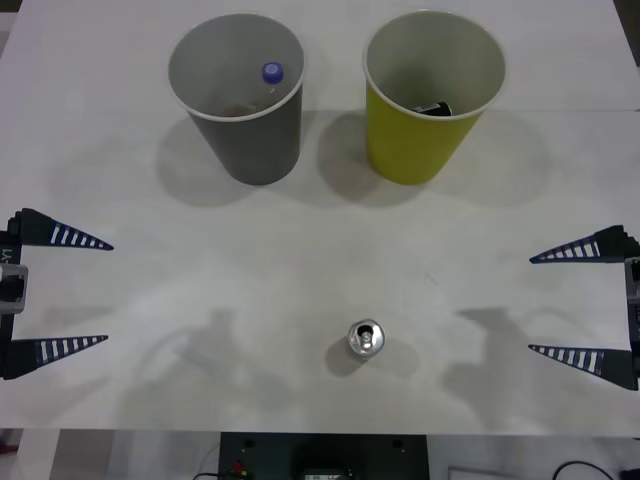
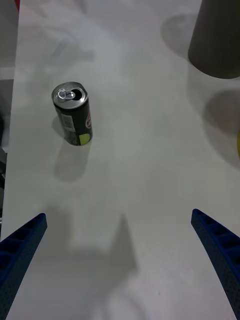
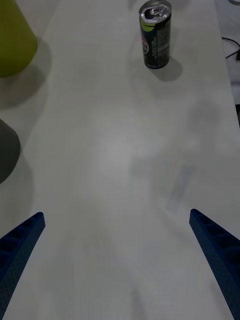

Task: Put the can into the green bin and the plastic bottle into the gray bin

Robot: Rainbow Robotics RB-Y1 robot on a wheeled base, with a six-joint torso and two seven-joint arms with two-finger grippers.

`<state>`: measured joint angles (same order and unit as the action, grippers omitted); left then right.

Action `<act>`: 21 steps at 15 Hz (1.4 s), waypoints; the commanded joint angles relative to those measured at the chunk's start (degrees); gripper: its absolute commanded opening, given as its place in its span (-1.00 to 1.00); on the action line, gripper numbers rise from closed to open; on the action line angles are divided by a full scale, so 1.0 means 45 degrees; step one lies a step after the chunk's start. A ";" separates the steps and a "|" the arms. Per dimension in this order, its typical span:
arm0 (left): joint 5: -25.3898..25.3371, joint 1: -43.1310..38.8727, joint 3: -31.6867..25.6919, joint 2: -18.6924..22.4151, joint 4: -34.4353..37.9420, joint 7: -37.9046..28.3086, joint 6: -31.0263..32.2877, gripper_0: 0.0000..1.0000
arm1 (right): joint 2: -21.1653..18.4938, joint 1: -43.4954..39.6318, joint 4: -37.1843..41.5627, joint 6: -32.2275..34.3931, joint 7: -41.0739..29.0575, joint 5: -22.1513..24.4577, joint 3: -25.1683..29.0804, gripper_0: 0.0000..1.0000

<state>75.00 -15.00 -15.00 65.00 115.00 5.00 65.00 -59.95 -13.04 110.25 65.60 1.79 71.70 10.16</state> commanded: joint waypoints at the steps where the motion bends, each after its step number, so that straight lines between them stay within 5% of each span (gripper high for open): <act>1: 0.0000 0.0000 0.0000 0.0000 0.0000 0.0000 0.0000 1.00 | 0.0706 0.0457 -0.0730 0.0832 0.1029 -0.0073 -0.0091 1.00; 15: 0.0000 0.0000 0.0000 0.0000 0.0000 0.0000 0.0000 1.00 | 0.2542 0.3621 -0.6491 0.1632 0.5267 -0.2281 -0.4309 1.00; 21: 0.0000 0.0000 0.0000 0.0000 0.0000 0.0000 0.0000 1.00 | 0.4007 0.4070 -0.7683 0.1711 0.5795 -0.2378 -0.4680 1.00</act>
<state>75.00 -15.00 -15.00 65.00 115.00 5.00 65.00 -42.74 5.03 76.46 73.11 27.48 61.04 -10.76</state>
